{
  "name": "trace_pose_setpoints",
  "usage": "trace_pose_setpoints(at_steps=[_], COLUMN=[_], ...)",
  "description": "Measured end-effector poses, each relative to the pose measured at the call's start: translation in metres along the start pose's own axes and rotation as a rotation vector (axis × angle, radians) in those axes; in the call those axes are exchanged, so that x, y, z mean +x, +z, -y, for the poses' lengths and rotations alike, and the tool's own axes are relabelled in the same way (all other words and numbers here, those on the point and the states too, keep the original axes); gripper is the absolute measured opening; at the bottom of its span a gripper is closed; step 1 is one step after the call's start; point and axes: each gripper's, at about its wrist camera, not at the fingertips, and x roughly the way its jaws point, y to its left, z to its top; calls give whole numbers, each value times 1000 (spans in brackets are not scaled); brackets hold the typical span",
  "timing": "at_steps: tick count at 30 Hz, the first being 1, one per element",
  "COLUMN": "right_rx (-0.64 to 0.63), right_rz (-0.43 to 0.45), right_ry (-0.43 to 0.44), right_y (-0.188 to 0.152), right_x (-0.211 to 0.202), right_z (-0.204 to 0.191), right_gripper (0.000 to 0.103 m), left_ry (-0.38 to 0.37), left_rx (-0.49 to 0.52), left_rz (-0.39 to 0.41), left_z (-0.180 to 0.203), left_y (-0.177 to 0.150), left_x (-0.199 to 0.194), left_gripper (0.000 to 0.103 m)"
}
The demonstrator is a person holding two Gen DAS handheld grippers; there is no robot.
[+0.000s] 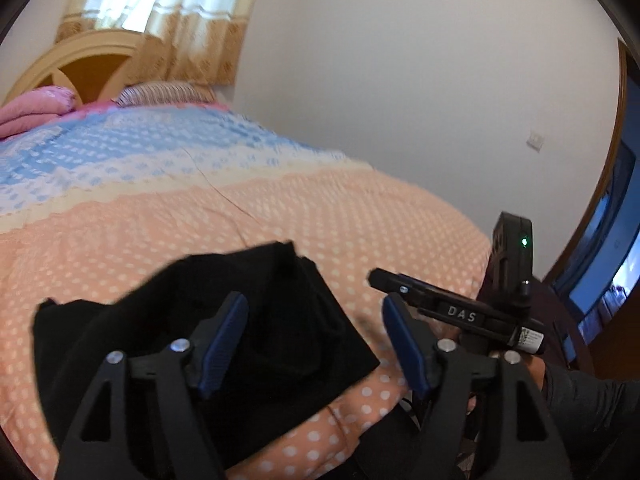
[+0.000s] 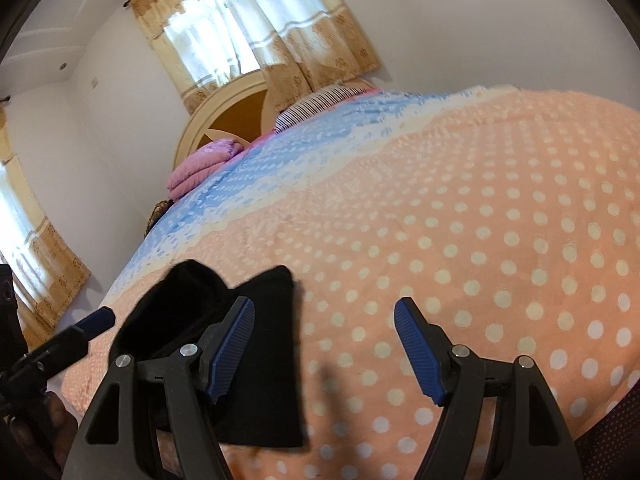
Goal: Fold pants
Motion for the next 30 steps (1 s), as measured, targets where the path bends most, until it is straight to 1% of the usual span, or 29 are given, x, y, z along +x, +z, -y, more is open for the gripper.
trace_pose_setpoints(at_steps=[1,2,4,5,8,9,11,13,14,16,18,19,20,21,22,24,26,30], right_rx=[-10,-33,-97,-126,-202,-217,-277,-357,-378,-347,-367,-402,-402,-382,-359,-318,-301,-243], right_rz=[7,16,19,10,-31,-40,-50,-58,-76,-100,-135,-152,-159,-197,-215,-225,-239,-297], right_ry=[14,39,82,96,133,141,130,88,72,70,48,12,0,-2,-8,13,7,45], right_y=[0,1,-1,-2,-13,-16,-24,-30,-31,-30,-32,-35,-36,-36,-34,-28,-25,-27], right_x=[-4,-9,-15,-14,-8,-6,-3,5,11,19,25,29,32,36,39,35,33,32], right_z=[-6,-16,-38,-47,-81,-89,-108,-125,-129,-125,-121,-122,-121,-115,-107,-92,-83,-65], right_gripper=[74,74,74,74,74,74,74,74,74,74,74,72,62,28,17,14,13,13], left_ry=[20,54,118,153,227,240,252,261,266,267,269,271,273,276,278,300,319,333], left_rx=[-5,-9,-21,-37,-102,-125,-174,-206,-219,-233,-235,-234,-232,-229,-227,-211,-200,-207], left_rz=[13,27,53,54,39,33,32,30,26,25,30,30,30,30,32,35,25,-42], left_z=[-5,-11,-27,-37,-64,-71,-84,-91,-94,-99,-101,-101,-101,-102,-105,-106,-110,-122], left_y=[-1,-3,-10,-15,-30,-33,-41,-45,-45,-47,-51,-51,-51,-51,-53,-55,-57,-67], left_x=[-3,-7,-16,-18,-19,-17,-16,-14,-13,-14,-18,-18,-18,-18,-21,-22,-20,-6], left_gripper=[89,96,97,96,96,96,96,97,97,97,97,97,97,97,97,97,97,97])
